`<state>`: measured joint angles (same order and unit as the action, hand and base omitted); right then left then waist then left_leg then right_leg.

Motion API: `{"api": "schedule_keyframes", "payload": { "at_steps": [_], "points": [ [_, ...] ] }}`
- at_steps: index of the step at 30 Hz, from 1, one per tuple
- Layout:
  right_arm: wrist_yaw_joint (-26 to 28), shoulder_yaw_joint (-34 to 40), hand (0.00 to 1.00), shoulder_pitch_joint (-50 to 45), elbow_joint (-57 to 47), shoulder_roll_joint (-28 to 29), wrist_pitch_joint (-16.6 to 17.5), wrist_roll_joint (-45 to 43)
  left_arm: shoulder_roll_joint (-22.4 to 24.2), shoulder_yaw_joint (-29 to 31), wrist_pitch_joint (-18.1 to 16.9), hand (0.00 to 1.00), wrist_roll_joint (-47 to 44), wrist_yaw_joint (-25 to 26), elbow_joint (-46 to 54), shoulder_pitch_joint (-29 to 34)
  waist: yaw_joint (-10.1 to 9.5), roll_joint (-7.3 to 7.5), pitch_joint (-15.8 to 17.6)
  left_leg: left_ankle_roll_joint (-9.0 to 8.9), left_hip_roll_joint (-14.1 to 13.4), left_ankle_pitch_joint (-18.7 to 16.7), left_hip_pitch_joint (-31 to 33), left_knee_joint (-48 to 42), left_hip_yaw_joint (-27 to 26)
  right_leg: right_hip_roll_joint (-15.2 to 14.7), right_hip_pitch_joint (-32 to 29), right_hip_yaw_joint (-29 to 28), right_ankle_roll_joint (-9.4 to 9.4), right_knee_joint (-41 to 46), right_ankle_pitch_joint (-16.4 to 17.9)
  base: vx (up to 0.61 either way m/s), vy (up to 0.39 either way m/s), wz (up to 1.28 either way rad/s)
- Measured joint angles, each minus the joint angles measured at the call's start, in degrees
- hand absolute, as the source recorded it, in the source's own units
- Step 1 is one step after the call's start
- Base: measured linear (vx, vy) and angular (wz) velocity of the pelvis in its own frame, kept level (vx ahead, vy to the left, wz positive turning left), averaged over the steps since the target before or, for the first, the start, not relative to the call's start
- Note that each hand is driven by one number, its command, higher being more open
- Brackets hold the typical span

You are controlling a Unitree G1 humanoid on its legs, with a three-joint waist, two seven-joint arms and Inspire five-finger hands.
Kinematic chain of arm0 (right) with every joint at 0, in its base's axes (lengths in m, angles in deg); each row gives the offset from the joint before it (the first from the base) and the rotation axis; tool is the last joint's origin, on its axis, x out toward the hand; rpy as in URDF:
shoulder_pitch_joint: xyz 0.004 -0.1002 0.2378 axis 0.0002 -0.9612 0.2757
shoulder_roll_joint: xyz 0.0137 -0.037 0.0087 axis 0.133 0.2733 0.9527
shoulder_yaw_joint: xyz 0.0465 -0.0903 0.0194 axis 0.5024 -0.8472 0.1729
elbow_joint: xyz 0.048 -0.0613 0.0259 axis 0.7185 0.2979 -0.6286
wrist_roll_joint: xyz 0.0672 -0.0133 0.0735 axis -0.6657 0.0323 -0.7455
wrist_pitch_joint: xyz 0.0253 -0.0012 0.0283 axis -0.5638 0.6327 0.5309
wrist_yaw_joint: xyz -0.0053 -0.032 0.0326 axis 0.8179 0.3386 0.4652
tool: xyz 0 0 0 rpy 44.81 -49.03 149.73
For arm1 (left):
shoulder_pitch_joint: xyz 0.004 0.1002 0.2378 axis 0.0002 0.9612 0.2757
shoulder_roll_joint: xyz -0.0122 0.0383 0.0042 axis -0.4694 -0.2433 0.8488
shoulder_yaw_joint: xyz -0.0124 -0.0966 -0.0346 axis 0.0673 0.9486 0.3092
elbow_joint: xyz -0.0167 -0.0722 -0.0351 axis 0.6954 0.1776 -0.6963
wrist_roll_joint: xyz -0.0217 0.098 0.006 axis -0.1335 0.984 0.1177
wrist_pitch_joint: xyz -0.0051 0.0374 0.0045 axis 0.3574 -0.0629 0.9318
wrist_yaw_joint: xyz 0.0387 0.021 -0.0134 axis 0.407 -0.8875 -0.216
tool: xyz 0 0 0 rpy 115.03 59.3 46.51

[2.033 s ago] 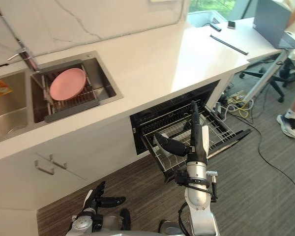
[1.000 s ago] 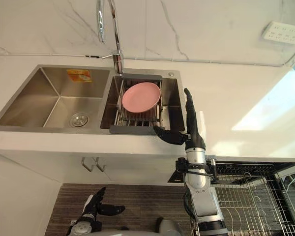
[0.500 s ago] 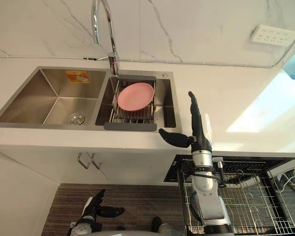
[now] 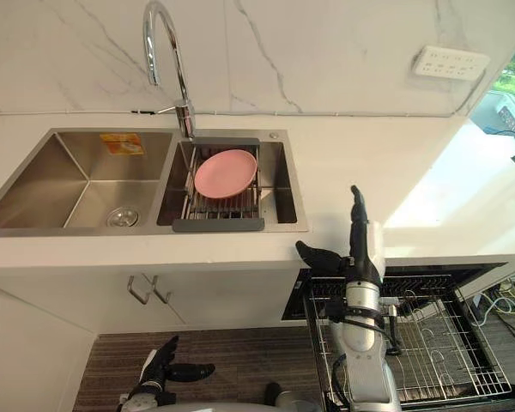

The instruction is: Walk over to the sink, pick up the cup, carry it to the dishwasher, place the cup inside the dishwasher, then close the dishwasher door

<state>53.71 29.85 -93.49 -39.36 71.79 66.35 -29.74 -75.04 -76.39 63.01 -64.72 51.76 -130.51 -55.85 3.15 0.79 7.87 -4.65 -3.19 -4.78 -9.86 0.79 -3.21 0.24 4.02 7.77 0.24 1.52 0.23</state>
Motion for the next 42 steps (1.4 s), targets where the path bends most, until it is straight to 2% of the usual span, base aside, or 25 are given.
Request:
{"api": "schedule_keyframes", "payload": {
  "at_steps": [4, 9, 15, 21, 27, 32, 34, 38, 42],
  "points": [
    [-0.9, 0.9, 1.00, 0.0, -4.2, -0.2, -0.2, 3.0, 0.0, 0.0, 0.3, 1.00, 0.0, -0.2, 0.1, 0.0, -0.32, -0.08, -0.1, 0.61, 0.1, 0.4, -0.3, 0.3, 1.5, -0.2, 0.9, 1.5, -0.11, -0.2, 0.1, -0.04, -0.003, 0.19],
    [-0.5, 0.9, 1.00, 1.9, -4.6, -1.6, -0.1, 4.2, 0.1, 0.0, 0.3, 1.00, -0.2, -0.2, 0.1, -0.1, -0.87, -0.21, -0.2, 1.62, 0.1, 1.1, -0.2, 1.0, 2.6, -0.3, 1.3, 2.9, -0.11, -0.5, 0.1, -0.03, -0.003, 0.16],
    [1.0, -0.6, 1.00, 4.5, -3.7, -5.9, -0.1, 4.1, 0.2, 0.6, 0.3, 1.00, -0.5, -1.0, 0.1, 0.0, -1.00, -0.33, -0.3, 1.66, 0.2, 1.4, -0.1, 1.3, 3.3, -0.5, 1.5, 3.7, -0.14, -0.9, 0.1, 0.00, 0.013, 0.07],
    [2.5, -3.1, 1.00, 9.7, 1.8, -10.1, 0.3, 4.1, 0.5, 1.1, 0.3, 1.00, -0.6, -1.4, 0.6, 0.0, -2.26, -0.41, -0.3, 1.60, 0.3, 1.5, 0.3, 1.3, 4.7, -0.5, 2.0, 5.0, -0.21, -1.7, 0.1, 0.00, 0.007, 0.11],
    [3.4, -7.0, 1.00, 16.7, 8.6, -15.6, 0.8, 4.1, 0.5, 1.2, 0.1, 1.00, -1.0, -1.9, 0.9, 0.0, -3.42, -0.40, -0.4, 1.58, 0.4, 1.8, 2.9, 1.4, 5.8, -0.7, 0.0, 6.2, -0.21, -1.9, 0.1, 0.01, 0.012, 0.09],
    [3.5, -10.7, 1.00, 25.8, 17.9, -19.4, 0.9, 4.3, 0.5, 1.2, 0.1, 1.00, -1.1, -1.9, 2.4, 0.1, -4.61, -0.35, -0.3, 0.82, 0.6, 2.4, 5.4, 1.3, 7.6, -1.0, -1.7, 7.9, -0.26, -1.7, 0.2, 0.01, 0.004, 0.18],
    [3.5, -11.3, 1.00, 28.0, 19.7, -19.9, 0.9, 4.3, 0.7, 1.2, -0.1, 1.00, -1.1, -1.8, 2.8, 0.1, -5.50, -0.26, -0.1, 0.75, 0.6, 2.5, 5.7, 1.1, 7.7, -1.1, -2.2, 8.0, -0.25, -1.1, 0.5, -0.01, 0.002, 0.03],
    [3.4, -13.3, 1.00, 33.4, 22.6, -21.1, 0.9, 4.4, 0.6, 1.3, -0.8, 1.00, -1.1, -1.8, 3.4, 0.1, -5.72, -0.18, 0.8, 0.81, 0.8, 2.8, 6.3, 1.0, 8.1, -1.5, -3.3, 8.3, -0.26, 0.7, 1.2, -0.05, 0.007, 0.07],
    [3.1, -13.3, 1.00, 37.9, 25.9, -21.4, 0.4, 4.8, 0.4, 1.8, -0.9, 1.00, -2.2, -1.5, 4.6, 0.1, -6.03, 0.50, 2.4, 1.22, 1.2, 3.5, 7.2, 1.0, 8.6, -2.2, -4.6, 8.8, -0.19, 2.1, 1.5, -0.06, 0.014, 0.07]
  ]
}}
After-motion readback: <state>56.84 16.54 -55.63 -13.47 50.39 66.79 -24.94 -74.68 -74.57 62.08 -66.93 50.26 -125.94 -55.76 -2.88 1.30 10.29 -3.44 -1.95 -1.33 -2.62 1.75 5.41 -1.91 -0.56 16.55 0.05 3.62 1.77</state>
